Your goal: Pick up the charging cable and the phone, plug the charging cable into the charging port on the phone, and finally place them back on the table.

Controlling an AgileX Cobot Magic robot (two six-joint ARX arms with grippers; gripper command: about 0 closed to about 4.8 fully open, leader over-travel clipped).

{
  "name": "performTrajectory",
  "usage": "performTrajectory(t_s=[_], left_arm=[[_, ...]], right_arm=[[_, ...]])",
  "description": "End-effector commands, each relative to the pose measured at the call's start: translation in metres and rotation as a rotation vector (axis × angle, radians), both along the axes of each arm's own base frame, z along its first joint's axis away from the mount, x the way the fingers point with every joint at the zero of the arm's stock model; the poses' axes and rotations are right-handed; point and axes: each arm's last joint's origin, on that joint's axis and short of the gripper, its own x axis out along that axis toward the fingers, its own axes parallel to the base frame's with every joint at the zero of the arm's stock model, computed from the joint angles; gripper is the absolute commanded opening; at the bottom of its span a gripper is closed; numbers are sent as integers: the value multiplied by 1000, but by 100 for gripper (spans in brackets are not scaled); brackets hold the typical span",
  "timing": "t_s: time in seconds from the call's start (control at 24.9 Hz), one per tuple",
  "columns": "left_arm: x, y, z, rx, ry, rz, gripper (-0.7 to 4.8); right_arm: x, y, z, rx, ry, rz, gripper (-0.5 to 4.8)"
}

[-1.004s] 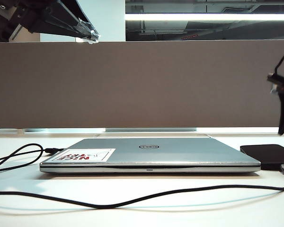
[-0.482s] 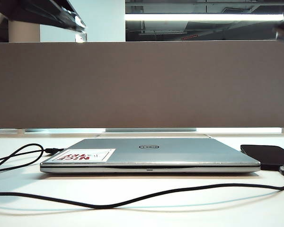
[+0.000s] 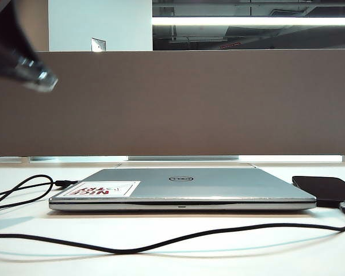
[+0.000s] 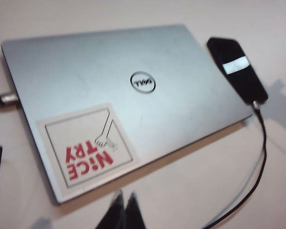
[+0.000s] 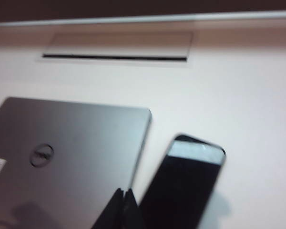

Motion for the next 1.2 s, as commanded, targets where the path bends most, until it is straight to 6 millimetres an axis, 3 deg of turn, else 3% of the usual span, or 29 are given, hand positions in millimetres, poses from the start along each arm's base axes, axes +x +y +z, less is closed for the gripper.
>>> performTrajectory(t_s=[0.04, 0.36, 0.48, 0.92, 1.2], left_arm=[[-8, 5, -11, -34, -62, 1, -5], [-28, 17, -37, -76, -224, -18, -4], [-32, 20, -38, -107, -279, -18, -4], [-32, 20, -75, -96, -342, -30, -5], [-34, 27, -64, -106, -480, 7, -4]], right_arm=[[-14, 2, -10, 19, -30, -2, -6], [-44, 3, -58, 35, -212, 29, -6], [-54, 4, -77, 41, -220, 27, -5], [-60, 3, -82, 59, -200, 22, -5], [-60, 3, -82, 59, -200, 21, -5]])
